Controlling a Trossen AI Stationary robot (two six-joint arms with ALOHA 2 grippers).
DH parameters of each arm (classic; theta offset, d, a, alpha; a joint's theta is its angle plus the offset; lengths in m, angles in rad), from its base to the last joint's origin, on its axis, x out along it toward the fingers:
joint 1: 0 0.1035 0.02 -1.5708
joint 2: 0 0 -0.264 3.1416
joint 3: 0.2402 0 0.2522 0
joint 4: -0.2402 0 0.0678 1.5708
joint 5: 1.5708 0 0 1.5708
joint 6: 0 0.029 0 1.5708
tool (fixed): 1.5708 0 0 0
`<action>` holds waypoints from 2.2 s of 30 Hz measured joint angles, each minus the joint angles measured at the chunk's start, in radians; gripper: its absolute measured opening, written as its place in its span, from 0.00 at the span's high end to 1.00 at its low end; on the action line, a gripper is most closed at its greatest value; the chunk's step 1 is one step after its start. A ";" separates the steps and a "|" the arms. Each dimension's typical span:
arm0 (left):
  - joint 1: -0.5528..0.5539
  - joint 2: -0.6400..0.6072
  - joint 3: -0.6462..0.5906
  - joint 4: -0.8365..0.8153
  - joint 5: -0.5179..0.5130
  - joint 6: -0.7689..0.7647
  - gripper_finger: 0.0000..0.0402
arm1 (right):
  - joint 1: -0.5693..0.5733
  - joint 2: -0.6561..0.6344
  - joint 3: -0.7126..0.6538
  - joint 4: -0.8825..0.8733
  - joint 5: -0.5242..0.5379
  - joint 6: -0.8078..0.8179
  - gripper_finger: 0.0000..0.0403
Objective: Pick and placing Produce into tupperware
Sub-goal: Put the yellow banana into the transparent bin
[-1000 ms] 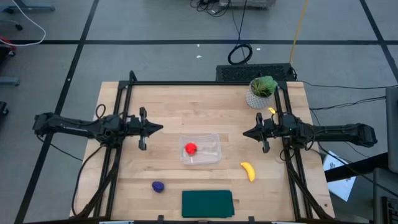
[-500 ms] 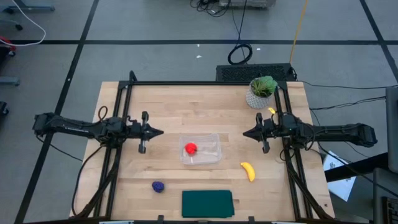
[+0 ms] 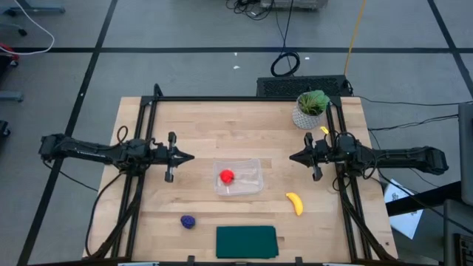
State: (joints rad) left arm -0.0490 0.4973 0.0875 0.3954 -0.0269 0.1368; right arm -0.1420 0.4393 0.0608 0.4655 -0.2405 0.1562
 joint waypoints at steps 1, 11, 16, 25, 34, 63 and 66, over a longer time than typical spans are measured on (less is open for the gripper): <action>0.000 0.000 0.000 -0.007 0.000 0.000 0.99 | 0.000 0.000 0.003 -0.006 0.000 0.000 0.97; 0.000 0.000 0.000 -0.019 -0.001 -0.001 0.94 | 0.000 0.000 0.029 -0.013 -0.001 0.012 0.62; 0.000 0.000 0.000 -0.019 -0.001 -0.001 0.93 | 0.000 0.001 0.054 -0.016 -0.060 0.064 0.50; 0.000 0.000 0.000 -0.020 -0.001 -0.007 0.99 | 0.041 0.001 0.204 -0.290 -0.075 0.052 0.50; 0.000 0.000 0.000 -0.019 -0.001 -0.007 0.95 | 0.118 0.028 0.221 -0.345 -0.042 0.072 0.58; 0.000 0.000 0.000 -0.019 -0.002 -0.007 0.94 | 0.205 0.283 0.531 -0.724 0.014 0.120 1.00; 0.000 0.000 0.000 -0.019 -0.002 -0.007 0.94 | 0.225 0.298 0.559 -0.784 0.059 0.130 1.00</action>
State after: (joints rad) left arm -0.0490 0.4973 0.0879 0.3759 -0.0284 0.1299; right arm 0.0832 0.7368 0.6199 -0.3186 -0.1818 0.2862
